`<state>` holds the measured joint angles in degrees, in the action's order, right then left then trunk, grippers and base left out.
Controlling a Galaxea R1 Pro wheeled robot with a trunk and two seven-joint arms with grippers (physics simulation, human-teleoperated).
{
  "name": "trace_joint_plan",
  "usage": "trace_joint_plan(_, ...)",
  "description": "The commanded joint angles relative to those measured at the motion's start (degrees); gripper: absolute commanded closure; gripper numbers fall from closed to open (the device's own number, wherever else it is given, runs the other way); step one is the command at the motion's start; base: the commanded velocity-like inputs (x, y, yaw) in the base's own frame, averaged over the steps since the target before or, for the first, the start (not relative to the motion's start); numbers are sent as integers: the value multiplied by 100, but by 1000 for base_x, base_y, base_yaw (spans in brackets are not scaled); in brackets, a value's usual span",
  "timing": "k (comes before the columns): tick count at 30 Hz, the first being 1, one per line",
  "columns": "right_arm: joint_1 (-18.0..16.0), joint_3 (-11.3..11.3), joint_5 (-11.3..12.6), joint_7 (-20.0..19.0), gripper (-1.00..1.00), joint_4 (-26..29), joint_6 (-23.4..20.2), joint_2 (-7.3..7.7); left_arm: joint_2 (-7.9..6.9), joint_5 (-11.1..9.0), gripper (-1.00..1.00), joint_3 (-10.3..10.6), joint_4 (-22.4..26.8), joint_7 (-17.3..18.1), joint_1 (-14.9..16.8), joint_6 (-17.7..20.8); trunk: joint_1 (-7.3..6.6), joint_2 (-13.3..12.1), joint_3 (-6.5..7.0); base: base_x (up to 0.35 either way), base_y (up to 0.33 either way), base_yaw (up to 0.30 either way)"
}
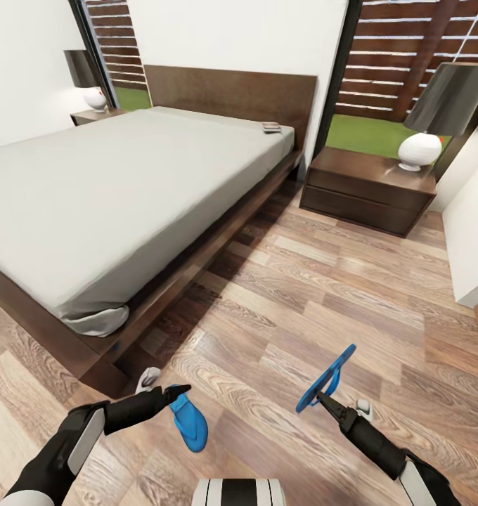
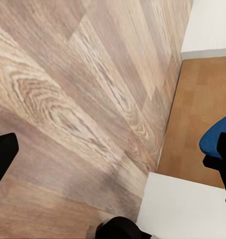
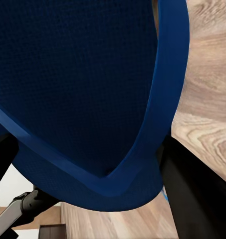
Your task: In the bedroom, move the book from the bed onto either nightstand, and place the two sandals side by side next to the bed.
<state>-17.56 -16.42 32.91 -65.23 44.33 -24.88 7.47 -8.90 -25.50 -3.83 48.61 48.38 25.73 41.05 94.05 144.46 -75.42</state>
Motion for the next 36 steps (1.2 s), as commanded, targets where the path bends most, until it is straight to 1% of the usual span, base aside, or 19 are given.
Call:
trace_joint_plan(1,-2,-2,31,-25,100,-3,-61,-1,3,-16,-100,-3,0,7,2,33,-3,0,19,0,0,0)
trace_joint_plan(16,-2,-2,31,-25,100,-2,-61,-6,23,-16,-100,5,0,8,2,34,-42,-20,351,0,0,0)
trace_joint_plan(29,-2,3,15,-11,100,-4,-61,-9,29,-17,-100,5,0,17,2,34,-42,-20,351,0,0,0)
trace_joint_plan(36,-2,15,11,181,100,3,-57,-9,35,-23,-100,5,0,21,2,34,-42,-20,351,0,0,0)
